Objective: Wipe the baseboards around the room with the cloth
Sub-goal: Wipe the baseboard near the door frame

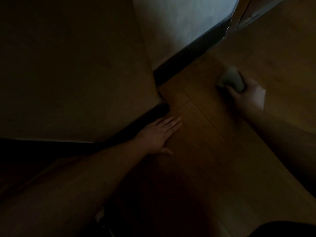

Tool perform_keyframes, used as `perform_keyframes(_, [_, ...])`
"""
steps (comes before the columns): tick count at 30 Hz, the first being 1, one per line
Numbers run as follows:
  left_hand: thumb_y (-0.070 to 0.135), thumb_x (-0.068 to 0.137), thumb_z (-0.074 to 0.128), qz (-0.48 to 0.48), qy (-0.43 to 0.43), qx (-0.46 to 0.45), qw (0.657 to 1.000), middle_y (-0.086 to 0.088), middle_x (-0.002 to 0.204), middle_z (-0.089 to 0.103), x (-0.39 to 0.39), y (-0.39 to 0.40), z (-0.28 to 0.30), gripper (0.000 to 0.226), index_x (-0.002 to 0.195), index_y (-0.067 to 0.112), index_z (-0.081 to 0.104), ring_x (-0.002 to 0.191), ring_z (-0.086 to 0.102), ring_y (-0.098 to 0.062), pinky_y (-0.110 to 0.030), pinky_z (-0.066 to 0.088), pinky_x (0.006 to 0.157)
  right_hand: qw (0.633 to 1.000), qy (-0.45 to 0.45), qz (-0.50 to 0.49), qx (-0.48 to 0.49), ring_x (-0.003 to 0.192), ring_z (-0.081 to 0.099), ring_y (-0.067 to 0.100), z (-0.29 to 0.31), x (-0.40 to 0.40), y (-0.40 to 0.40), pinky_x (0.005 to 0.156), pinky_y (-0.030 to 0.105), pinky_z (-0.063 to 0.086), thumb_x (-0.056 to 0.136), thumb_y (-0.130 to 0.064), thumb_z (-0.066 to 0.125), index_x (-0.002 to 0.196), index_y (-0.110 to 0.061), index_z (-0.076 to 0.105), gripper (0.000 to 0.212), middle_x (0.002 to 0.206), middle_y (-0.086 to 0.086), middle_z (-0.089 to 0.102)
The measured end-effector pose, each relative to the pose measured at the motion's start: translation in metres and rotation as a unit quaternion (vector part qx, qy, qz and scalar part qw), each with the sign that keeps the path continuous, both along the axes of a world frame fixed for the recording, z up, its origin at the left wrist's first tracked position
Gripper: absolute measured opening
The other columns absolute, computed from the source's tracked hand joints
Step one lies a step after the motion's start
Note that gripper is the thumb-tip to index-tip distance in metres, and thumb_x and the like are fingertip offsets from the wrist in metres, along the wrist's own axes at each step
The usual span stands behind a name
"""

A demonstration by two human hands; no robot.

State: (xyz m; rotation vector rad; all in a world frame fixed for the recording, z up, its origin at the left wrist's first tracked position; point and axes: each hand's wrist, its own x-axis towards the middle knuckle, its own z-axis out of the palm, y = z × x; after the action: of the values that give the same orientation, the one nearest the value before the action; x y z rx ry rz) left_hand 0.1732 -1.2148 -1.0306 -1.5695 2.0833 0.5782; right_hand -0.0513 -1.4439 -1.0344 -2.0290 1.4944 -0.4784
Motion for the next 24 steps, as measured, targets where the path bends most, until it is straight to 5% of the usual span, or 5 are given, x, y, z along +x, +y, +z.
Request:
perform_keyframes(5, [0.075, 0.087, 0.042, 0.026, 0.032, -0.006, 0.999, 0.006, 0.154, -0.036, 0.000, 0.003, -0.006, 0.108, 0.153, 0.020, -0.022, 0.149, -0.020, -0.015, -0.039, -0.001, 0.122, 1.000, -0.007, 0.007, -0.012, 0.119, 0.057, 0.016, 0.011, 0.038, -0.042, 0.094, 0.021, 0.039, 0.090, -0.034, 0.066, 0.141, -0.024, 0.050, 0.054, 0.134, 0.003, 0.060])
perform_keyframes(11, [0.069, 0.086, 0.051, 0.050, 0.053, 0.010, 0.997, 0.010, 0.150, -0.040, -0.003, -0.001, -0.006, 0.109, 0.154, 0.024, -0.020, 0.148, -0.023, -0.013, -0.044, 0.010, 0.123, 0.998, -0.007, -0.047, -0.035, 0.113, 0.061, 0.021, 0.014, 0.061, -0.084, 0.096, 0.032, 0.048, 0.087, -0.033, 0.063, 0.138, -0.024, 0.054, 0.052, 0.127, 0.004, 0.064])
perform_keyframes(18, [0.066, 0.087, 0.053, 0.054, 0.061, 0.010, 0.997, 0.010, 0.148, -0.042, -0.005, -0.001, -0.012, 0.109, 0.153, 0.023, -0.021, 0.138, -0.033, -0.009, -0.043, -0.001, 0.123, 0.996, 0.005, -0.083, -0.017, 0.118, 0.058, 0.028, 0.016, 0.097, -0.114, 0.101, 0.038, 0.048, 0.089, -0.030, 0.062, 0.144, -0.030, 0.048, 0.057, 0.134, 0.007, 0.060])
perform_keyframes(24, [0.066, 0.088, 0.051, 0.065, 0.086, 0.020, 0.994, 0.015, 0.143, -0.048, -0.001, 0.002, -0.015, 0.107, 0.143, 0.027, -0.032, 0.138, -0.036, -0.009, -0.038, -0.008, 0.120, 0.990, -0.074, -0.117, 0.032, 0.122, 0.056, 0.025, 0.009, 0.109, -0.094, 0.102, 0.034, 0.044, 0.091, -0.033, 0.065, 0.147, -0.025, 0.043, 0.060, 0.136, 0.006, 0.059])
